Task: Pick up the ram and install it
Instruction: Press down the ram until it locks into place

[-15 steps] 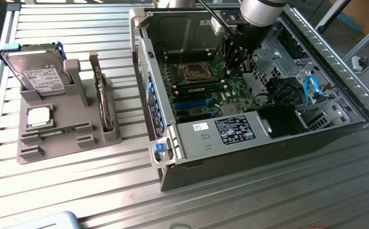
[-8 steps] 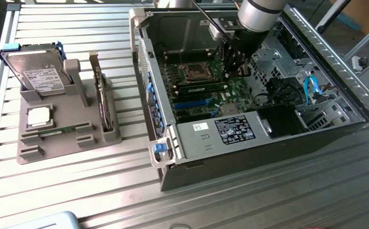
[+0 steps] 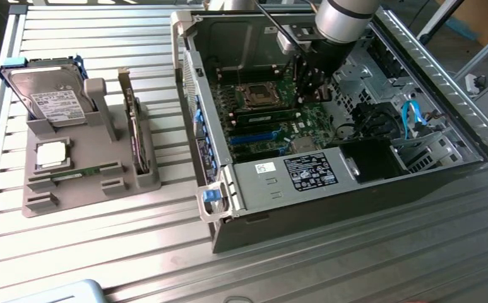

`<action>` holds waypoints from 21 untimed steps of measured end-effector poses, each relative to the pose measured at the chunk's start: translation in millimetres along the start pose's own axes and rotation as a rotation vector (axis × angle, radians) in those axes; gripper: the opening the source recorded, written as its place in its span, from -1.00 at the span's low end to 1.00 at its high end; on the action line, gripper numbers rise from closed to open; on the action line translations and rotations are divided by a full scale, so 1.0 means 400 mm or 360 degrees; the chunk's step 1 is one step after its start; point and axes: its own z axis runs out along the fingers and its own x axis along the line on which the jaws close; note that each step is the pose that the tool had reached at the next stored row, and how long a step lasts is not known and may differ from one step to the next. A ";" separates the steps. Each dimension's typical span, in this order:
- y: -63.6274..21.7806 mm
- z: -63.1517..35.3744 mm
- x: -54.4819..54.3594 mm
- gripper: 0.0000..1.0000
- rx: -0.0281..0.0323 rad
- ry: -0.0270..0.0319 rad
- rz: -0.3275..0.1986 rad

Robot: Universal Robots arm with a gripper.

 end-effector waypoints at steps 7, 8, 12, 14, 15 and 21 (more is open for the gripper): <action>0.000 0.012 0.000 -0.79 0.00000 0.00001 0.0000; -0.001 0.013 -0.001 -0.79 0.00000 0.00000 0.0000; 0.000 0.014 -0.003 -0.79 0.00000 0.00003 0.0000; 0.000 0.015 -0.003 -0.79 -0.00002 -0.00006 0.0000; 0.000 0.015 -0.003 -0.79 -0.00001 -0.00008 0.0000; 0.000 0.024 -0.003 -0.79 -0.00001 -0.00007 0.0000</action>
